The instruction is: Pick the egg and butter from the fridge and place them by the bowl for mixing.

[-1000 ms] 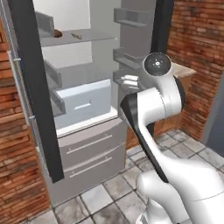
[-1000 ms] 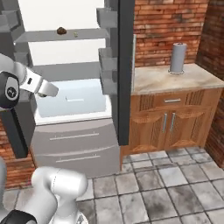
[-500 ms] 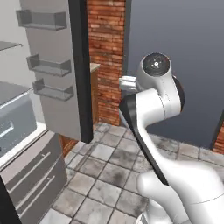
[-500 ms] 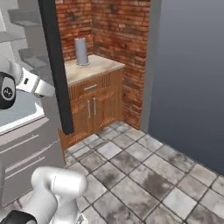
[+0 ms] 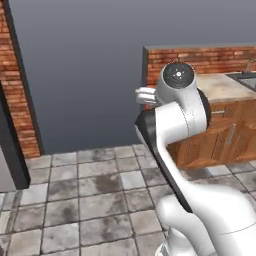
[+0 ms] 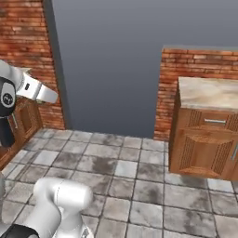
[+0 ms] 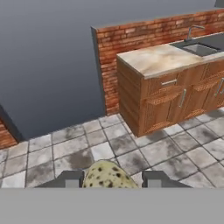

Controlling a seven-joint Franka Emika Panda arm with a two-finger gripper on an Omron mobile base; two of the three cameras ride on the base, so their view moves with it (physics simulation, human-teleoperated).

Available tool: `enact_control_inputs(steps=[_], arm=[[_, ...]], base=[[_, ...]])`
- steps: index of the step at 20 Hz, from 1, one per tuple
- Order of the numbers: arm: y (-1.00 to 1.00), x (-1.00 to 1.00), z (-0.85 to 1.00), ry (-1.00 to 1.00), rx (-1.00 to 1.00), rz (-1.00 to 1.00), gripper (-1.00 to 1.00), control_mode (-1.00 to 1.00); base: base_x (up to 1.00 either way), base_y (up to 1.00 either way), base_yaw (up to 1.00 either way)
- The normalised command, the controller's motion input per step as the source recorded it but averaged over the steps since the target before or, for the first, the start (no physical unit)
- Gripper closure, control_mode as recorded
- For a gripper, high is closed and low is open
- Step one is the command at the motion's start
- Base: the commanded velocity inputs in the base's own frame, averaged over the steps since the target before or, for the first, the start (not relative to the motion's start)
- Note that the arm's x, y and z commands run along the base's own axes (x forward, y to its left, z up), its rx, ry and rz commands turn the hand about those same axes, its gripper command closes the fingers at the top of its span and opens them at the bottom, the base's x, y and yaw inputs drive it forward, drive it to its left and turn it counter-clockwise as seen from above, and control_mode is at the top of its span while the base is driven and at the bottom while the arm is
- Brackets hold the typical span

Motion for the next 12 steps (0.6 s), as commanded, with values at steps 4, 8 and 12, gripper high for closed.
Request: enact_control_inputs(steps=[4,8,12], arm=[[0.00,0.00,0.00,0.00,0.00,0.00,1.00,1.00],[0.00,0.00,0.00,0.00,0.00,0.00,1.00,1.00],[0.00,0.00,0.00,0.00,0.00,0.00,1.00,1.00]], base=[[-0.53,0.04,-0.86],[-0.39,0.00,-0.71],[-0.16,0.00,-0.67]])
